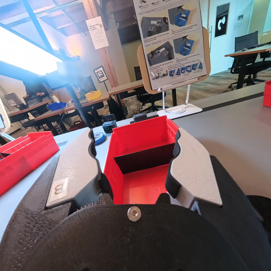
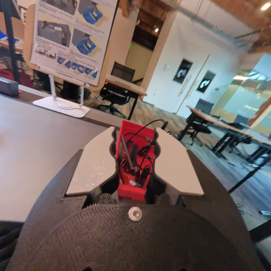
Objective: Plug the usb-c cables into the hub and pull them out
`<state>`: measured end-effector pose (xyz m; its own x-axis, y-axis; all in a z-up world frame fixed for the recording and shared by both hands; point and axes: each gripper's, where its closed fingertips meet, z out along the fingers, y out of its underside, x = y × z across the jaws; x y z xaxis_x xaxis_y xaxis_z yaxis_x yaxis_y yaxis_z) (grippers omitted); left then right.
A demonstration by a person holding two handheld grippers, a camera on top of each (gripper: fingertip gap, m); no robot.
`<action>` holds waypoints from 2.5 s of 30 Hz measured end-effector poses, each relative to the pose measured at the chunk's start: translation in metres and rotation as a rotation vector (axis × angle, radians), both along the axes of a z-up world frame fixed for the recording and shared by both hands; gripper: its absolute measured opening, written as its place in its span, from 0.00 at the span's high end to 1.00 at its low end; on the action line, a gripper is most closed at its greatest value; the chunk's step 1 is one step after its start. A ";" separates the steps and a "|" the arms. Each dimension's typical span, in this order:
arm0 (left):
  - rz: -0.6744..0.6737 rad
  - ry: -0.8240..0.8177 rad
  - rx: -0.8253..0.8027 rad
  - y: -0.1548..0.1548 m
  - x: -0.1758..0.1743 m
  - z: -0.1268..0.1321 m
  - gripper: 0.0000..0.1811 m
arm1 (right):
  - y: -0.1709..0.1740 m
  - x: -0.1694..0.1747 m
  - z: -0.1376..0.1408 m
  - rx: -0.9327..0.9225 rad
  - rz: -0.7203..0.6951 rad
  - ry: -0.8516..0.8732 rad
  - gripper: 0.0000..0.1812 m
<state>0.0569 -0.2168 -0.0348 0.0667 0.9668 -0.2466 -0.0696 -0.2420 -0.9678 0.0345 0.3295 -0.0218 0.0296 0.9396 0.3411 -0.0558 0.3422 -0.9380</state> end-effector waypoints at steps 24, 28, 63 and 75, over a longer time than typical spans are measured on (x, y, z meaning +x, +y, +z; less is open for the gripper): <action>-0.069 -0.037 0.031 0.002 0.006 -0.006 0.89 | -0.036 -0.060 -0.118 -0.191 0.009 -0.397 0.53; -0.079 -0.044 0.078 0.000 0.006 -0.006 0.83 | -0.022 -0.066 -0.141 -0.136 -0.115 -0.441 0.63; -0.125 -0.047 0.082 0.007 0.006 -0.011 0.79 | -0.145 -0.080 -0.149 0.003 0.180 -0.444 0.93; -0.124 -0.052 0.085 0.004 0.007 -0.012 0.79 | -0.231 -0.071 -0.148 0.021 0.382 -0.449 0.93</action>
